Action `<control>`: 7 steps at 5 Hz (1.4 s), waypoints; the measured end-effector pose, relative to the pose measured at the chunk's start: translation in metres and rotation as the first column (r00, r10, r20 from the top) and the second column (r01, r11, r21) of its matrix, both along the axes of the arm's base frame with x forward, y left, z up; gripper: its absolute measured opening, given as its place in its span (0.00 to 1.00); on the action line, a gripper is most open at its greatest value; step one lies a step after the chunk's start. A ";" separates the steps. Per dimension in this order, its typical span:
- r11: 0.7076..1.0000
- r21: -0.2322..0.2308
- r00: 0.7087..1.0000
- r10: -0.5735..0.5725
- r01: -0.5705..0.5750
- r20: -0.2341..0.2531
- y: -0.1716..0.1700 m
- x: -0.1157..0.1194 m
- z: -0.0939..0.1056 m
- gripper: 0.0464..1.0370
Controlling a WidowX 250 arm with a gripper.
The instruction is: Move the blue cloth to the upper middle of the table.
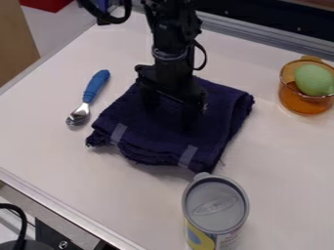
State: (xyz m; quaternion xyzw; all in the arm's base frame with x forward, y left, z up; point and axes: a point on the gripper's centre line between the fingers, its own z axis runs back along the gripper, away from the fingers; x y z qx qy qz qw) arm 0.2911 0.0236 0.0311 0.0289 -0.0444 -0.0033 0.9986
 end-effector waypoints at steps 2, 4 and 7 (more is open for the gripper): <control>0.999 0.033 1.000 -0.027 0.027 -0.004 -0.010 0.004 -0.018 0.65; 0.999 0.044 0.999 -0.032 0.031 0.009 -0.009 0.007 -0.021 0.25; 0.995 0.090 0.994 -0.058 0.050 0.092 0.001 0.061 -0.024 0.05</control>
